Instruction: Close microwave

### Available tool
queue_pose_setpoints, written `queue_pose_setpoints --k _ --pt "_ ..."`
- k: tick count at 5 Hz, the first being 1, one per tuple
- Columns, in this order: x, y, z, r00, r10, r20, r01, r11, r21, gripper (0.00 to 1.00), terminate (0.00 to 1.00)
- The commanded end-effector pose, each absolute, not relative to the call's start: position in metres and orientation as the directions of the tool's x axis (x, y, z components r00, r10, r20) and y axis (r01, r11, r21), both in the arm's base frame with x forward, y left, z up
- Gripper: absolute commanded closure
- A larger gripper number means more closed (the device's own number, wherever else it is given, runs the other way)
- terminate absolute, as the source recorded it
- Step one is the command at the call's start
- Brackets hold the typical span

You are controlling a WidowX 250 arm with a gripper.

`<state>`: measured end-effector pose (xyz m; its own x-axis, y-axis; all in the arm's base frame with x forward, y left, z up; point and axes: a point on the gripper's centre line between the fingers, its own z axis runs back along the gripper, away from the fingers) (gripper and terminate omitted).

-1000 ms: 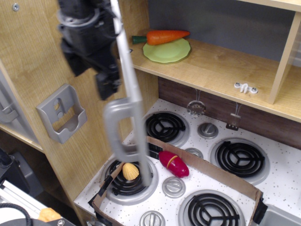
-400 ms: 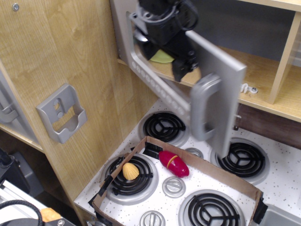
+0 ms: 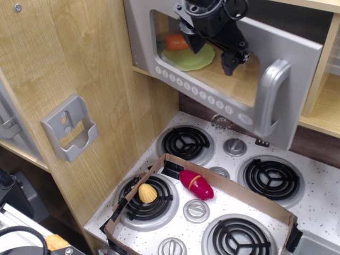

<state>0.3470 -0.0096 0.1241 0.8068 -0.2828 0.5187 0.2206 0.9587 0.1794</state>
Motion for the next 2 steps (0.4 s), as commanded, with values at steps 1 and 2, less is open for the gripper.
queue_pose_setpoints --k 1,2 --pt "0.3808 -0.0282 0.1585 0.703 -0.347 0.621 0.270 0.938 0.218 0.00 0.00" --pt "0.3889 -0.0354 0.1658 0.678 -0.361 0.640 0.273 0.932 0.237 0.00 0.00"
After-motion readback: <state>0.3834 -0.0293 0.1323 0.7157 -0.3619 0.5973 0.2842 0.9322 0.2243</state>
